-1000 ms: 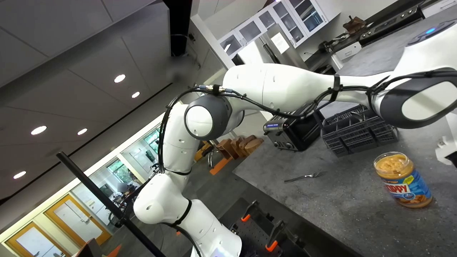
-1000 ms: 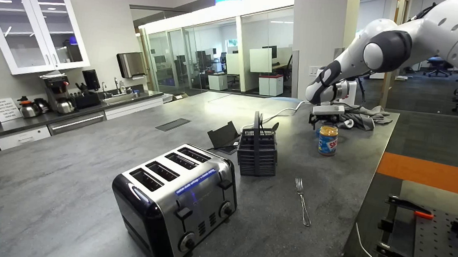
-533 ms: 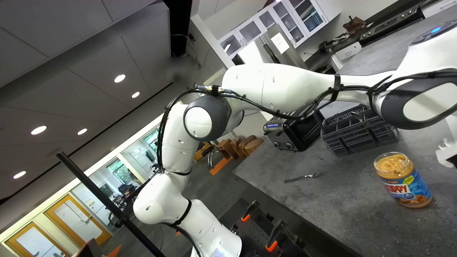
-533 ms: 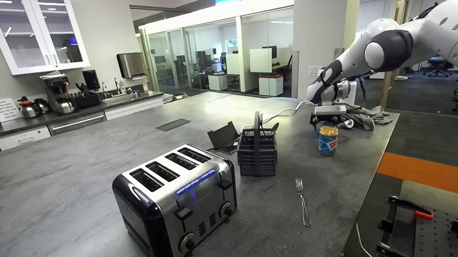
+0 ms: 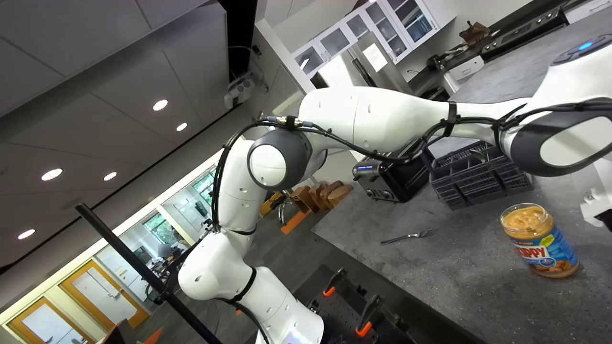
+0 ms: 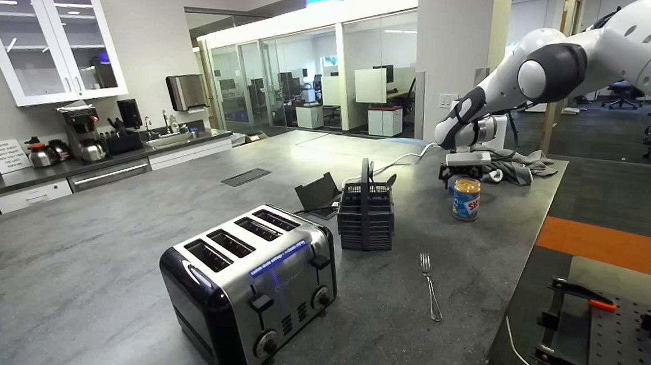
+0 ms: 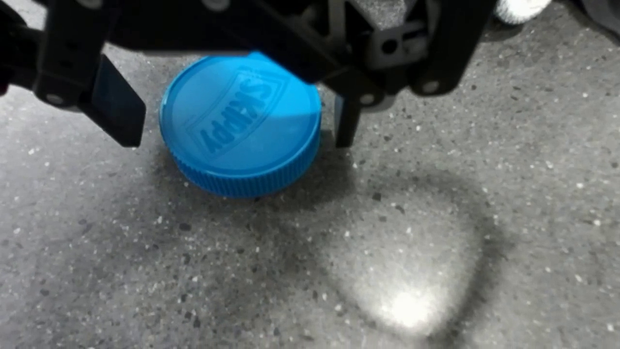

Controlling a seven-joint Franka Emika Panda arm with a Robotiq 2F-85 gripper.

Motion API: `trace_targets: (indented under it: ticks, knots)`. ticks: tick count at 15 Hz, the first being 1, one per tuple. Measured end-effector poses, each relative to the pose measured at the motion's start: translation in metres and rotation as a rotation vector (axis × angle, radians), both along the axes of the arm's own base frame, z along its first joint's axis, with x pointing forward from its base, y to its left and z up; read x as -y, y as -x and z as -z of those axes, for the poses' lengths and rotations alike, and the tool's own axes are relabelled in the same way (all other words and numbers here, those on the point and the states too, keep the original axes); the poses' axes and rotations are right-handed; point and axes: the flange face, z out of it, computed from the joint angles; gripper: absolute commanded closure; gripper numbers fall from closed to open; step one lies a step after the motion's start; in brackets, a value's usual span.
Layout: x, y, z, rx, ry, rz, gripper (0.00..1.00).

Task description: Pick up the lid and close it on the jar

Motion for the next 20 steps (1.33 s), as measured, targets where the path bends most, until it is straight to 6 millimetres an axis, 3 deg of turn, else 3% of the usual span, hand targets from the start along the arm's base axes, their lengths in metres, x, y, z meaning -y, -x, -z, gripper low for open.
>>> trace_targets:
  ticks: [1, 2, 4, 6, 11, 13, 16, 20]
  knots:
    - [0.0, 0.0, 0.0, -0.001, 0.0, 0.0, 0.05]
    - [0.0, 0.0, 0.001, -0.001, -0.001, 0.0, 0.26]
    - [0.0, 0.001, 0.001, -0.001, -0.001, 0.001, 0.31]
    - [0.0, 0.001, 0.001, -0.001, -0.001, 0.001, 0.46]
    - [0.001, -0.002, -0.01, 0.01, 0.013, -0.003, 0.46]
    - [0.001, -0.003, -0.03, 0.025, 0.033, -0.006, 0.46]
    - [-0.004, -0.005, -0.078, 0.041, 0.067, -0.019, 0.46]
    - [-0.035, -0.002, -0.136, 0.038, 0.088, -0.094, 0.46]
